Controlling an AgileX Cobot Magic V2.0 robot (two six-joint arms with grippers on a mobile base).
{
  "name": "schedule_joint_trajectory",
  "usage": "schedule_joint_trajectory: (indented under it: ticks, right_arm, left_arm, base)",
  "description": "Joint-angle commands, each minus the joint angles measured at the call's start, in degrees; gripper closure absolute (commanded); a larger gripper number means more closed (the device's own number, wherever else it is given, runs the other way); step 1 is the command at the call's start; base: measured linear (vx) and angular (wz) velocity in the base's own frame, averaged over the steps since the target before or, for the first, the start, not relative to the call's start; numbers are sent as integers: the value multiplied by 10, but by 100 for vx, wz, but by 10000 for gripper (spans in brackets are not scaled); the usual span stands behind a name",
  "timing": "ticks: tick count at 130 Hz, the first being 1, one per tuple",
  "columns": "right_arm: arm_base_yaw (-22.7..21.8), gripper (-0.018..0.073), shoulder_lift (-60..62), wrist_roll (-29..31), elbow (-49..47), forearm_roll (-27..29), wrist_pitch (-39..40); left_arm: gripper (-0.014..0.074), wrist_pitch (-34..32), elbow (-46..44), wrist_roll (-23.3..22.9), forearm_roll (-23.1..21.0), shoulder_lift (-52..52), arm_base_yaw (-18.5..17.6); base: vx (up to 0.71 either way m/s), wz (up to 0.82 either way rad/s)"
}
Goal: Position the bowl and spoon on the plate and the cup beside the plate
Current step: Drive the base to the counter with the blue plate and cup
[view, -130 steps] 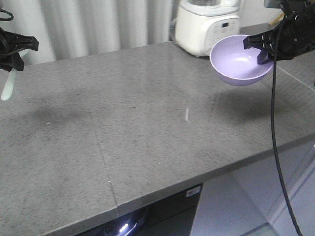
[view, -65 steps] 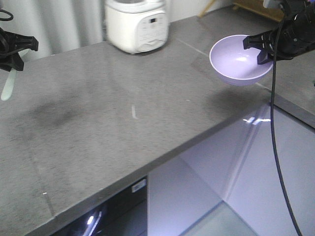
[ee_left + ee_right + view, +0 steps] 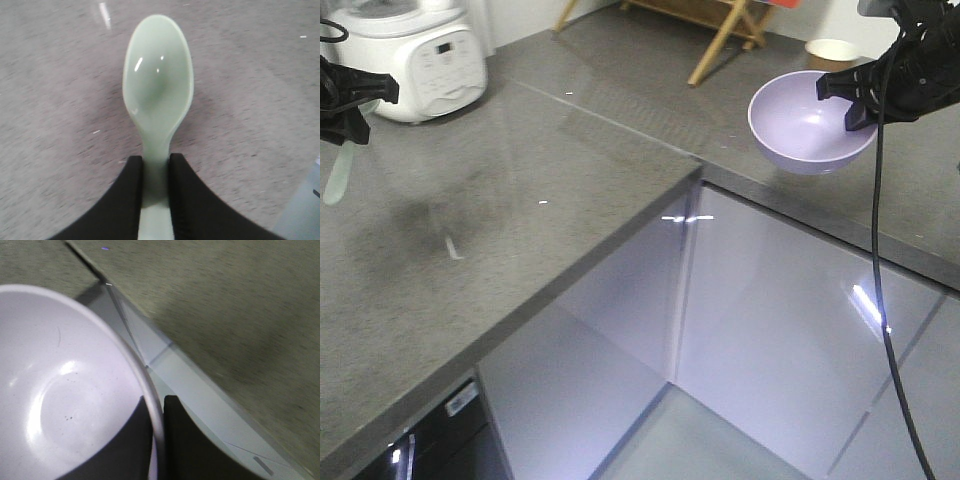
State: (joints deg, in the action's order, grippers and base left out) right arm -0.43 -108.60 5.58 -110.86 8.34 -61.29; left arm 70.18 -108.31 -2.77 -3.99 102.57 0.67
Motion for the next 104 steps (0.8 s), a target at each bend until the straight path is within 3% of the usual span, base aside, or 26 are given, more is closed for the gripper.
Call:
schedule_joint_trajectory:
  ticks: [1, 104]
  right_arm:
    - [-1, 564, 35, 5, -18, 4, 30]
    - [-1, 564, 35, 5, -18, 4, 29]
  left_arm:
    - [604, -24, -16, 0, -7, -30, -3]
    - [604, -24, -16, 0, -7, -30, -3]
  base:
    - [0, -47]
    - [0, -54]
